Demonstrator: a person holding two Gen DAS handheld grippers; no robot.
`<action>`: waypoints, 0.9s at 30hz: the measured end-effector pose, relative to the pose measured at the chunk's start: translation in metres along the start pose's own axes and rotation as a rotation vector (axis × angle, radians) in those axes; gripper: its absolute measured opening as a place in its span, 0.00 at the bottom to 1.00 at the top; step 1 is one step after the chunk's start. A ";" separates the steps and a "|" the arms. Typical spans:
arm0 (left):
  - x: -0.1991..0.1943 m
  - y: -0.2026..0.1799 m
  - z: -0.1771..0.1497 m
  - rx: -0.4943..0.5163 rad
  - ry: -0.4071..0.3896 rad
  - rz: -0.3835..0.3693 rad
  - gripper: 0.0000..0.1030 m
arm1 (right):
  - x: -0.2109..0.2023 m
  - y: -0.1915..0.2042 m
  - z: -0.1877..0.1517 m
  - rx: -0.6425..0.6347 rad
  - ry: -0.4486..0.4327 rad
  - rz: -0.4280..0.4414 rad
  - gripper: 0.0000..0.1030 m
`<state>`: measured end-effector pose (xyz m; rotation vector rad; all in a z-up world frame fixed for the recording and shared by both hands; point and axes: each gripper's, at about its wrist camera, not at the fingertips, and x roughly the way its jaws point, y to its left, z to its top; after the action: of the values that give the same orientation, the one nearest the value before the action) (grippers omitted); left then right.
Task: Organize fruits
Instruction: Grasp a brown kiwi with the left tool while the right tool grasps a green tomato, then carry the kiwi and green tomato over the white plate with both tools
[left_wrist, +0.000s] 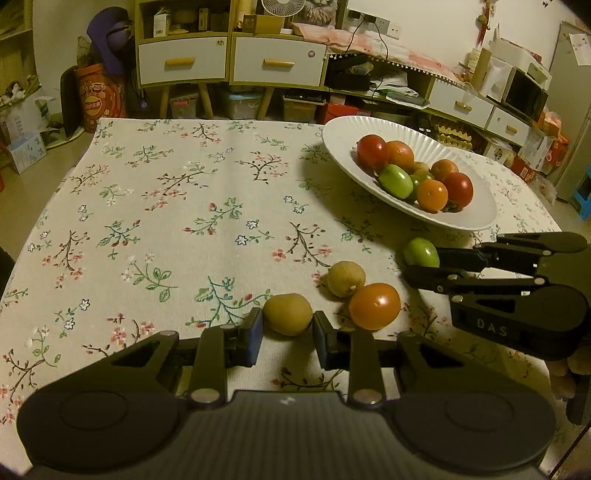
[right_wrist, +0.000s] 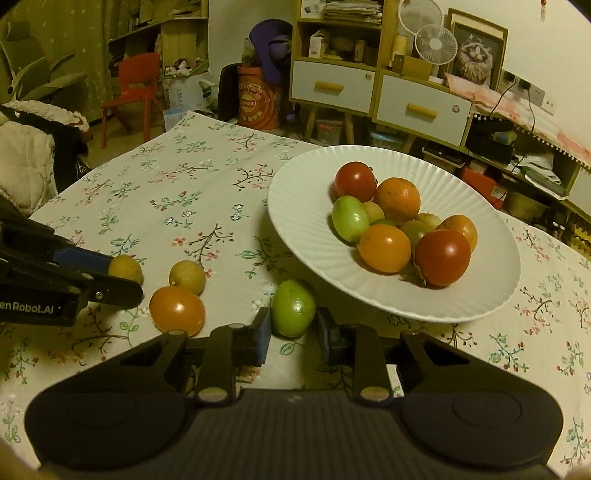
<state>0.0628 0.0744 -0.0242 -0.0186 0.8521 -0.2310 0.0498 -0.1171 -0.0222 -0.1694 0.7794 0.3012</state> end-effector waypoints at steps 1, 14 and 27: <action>0.000 0.000 0.000 -0.002 0.000 -0.002 0.31 | 0.000 0.000 0.000 0.001 0.001 0.002 0.23; -0.005 -0.002 0.002 -0.018 -0.004 -0.033 0.31 | -0.014 -0.013 -0.006 0.102 0.009 0.059 0.23; -0.018 -0.010 0.004 -0.029 -0.033 -0.078 0.31 | -0.039 -0.030 -0.023 0.119 0.017 0.049 0.23</action>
<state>0.0529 0.0679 -0.0071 -0.0831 0.8228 -0.2909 0.0183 -0.1591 -0.0096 -0.0409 0.8170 0.2988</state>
